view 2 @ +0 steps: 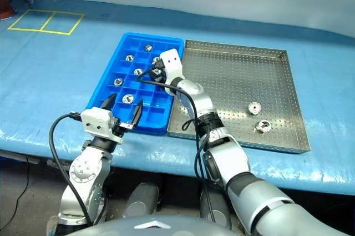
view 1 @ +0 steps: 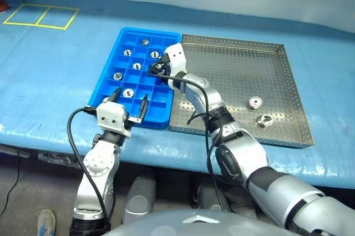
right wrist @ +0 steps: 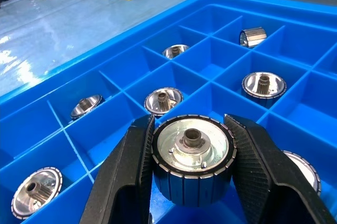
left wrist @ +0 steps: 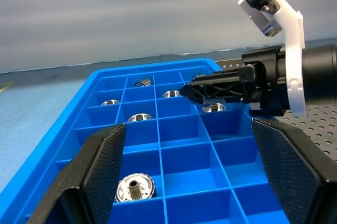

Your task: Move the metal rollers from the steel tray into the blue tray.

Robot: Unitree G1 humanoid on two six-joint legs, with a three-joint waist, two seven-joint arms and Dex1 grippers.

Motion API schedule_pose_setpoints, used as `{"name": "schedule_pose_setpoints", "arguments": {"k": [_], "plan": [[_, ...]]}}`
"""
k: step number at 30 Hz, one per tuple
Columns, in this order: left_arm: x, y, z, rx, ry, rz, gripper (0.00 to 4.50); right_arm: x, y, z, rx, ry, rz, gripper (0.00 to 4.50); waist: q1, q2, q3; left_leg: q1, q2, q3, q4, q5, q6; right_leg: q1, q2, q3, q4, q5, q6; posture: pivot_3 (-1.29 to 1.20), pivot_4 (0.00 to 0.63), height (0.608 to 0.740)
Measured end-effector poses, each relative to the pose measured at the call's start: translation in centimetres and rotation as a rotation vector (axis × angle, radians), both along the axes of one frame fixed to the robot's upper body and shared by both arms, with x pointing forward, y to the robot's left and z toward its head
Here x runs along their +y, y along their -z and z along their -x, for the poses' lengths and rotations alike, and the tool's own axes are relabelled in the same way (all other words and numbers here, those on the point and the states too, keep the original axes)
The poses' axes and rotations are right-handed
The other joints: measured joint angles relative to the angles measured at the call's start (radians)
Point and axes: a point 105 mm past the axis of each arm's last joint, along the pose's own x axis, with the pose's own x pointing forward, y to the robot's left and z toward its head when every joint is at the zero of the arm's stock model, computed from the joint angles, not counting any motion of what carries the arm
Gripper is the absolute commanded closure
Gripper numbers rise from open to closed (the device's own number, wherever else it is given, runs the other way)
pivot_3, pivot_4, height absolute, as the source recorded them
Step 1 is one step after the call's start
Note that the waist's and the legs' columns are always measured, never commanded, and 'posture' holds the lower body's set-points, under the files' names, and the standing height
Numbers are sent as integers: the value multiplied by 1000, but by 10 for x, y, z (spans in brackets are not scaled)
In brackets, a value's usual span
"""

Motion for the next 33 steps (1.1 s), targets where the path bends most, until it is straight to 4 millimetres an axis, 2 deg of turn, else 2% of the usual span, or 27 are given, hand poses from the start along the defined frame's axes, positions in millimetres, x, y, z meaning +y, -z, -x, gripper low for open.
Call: {"name": "schedule_pose_setpoints", "arguments": {"k": [10, 17, 22, 24, 27, 30, 33], "plan": [[-4, -2, 0, -14, 10, -17, 344, 13, 6, 2, -34, -38, 75, 2788, 3, 0, 0, 0, 1, -6, -3, 3, -5, 0, 0, -7, 1, 0, -1, 411, 150, 740], [-3, -2, -1, -15, -3, -18, 344, 13, 8, -1, -61, -21, 93, 493, 9, 0, 0, 1, 1, -11, -7, 5, -9, 1, 0, -12, 1, -1, -3, 419, 150, 740], [-15, -15, -7, -67, 48, -20, 344, -7, 6, -1, -87, 14, 6, 493, 30, 0, 0, 0, 0, -13, -8, 6, -9, 2, 0, -14, 1, -2, -4, 359, 150, 740], [-27, -21, -12, -88, 102, -11, 344, -37, 3, 1, -117, 68, -43, 493, 47, 1, 0, 0, -1, -17, -7, 6, -9, 6, -1, -16, -1, -2, -4, 314, 150, 740], [-38, -21, -17, -86, 154, 9, 344, -84, 10, 6, -120, 166, -7, 493, 49, 2, 0, 0, -2, -18, -5, 6, -9, 7, -2, -17, -2, -2, -4, 257, 150, 740], [-52, -17, -22, -70, 230, -2, 344, -139, 22, 21, -81, 297, 69, 493, 36, 3, -1, 0, -2, -17, -4, 5, -9, 7, -2, -17, -1, -4, -7, 191, 150, 740], [-65, -12, -26, -53, 292, -9, 344, -174, 28, 39, -47, 386, 136, 493, 0, 5, -2, 1, -1, -17, -4, 5, -9, 7, -2, -17, 0, -4, -8, 151, 150, 740]]}}
